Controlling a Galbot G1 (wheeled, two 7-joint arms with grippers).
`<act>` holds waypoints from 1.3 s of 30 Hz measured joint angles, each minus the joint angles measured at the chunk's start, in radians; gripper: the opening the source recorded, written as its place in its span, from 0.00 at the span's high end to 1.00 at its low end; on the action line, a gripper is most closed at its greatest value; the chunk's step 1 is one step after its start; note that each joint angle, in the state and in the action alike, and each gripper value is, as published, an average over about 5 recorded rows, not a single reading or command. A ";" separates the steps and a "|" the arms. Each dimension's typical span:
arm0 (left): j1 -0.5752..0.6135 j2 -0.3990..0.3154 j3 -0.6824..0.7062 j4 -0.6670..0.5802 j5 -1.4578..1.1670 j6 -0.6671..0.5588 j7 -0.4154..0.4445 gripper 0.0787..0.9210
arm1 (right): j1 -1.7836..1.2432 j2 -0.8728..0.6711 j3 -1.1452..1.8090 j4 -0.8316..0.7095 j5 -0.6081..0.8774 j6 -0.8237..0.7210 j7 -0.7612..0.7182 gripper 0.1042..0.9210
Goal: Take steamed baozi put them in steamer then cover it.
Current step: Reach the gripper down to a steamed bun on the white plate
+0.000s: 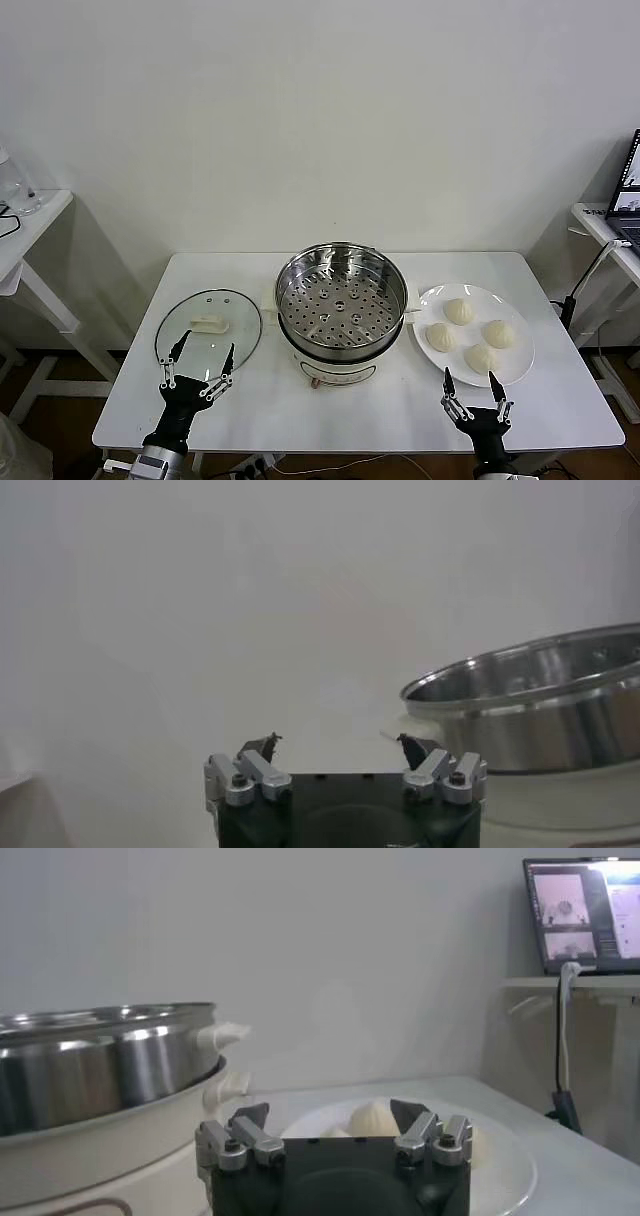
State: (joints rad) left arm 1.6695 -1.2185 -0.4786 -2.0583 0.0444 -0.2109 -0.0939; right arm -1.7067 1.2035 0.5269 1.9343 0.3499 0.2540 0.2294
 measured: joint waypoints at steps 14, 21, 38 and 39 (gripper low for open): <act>0.009 0.001 -0.014 -0.030 -0.001 -0.025 -0.007 0.12 | 0.375 -0.171 -0.063 -0.168 0.179 -0.125 0.038 0.12; 0.019 -0.011 -0.031 -0.046 -0.002 -0.031 -0.006 0.12 | 0.706 -0.259 -0.217 -0.405 0.288 -0.153 -0.015 0.12; 0.029 -0.021 -0.056 -0.073 -0.017 -0.023 -0.009 0.12 | 1.335 -0.450 -0.736 -0.872 0.156 -0.188 -0.781 0.12; 0.030 -0.021 -0.056 -0.074 -0.017 -0.022 -0.010 0.12 | 1.366 -0.453 -0.765 -0.893 0.132 -0.188 -0.833 0.12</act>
State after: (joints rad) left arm 1.6992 -1.2400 -0.5351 -2.1318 0.0273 -0.2329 -0.1039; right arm -0.3406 0.7502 -0.2379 1.0410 0.4823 0.0664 -0.6034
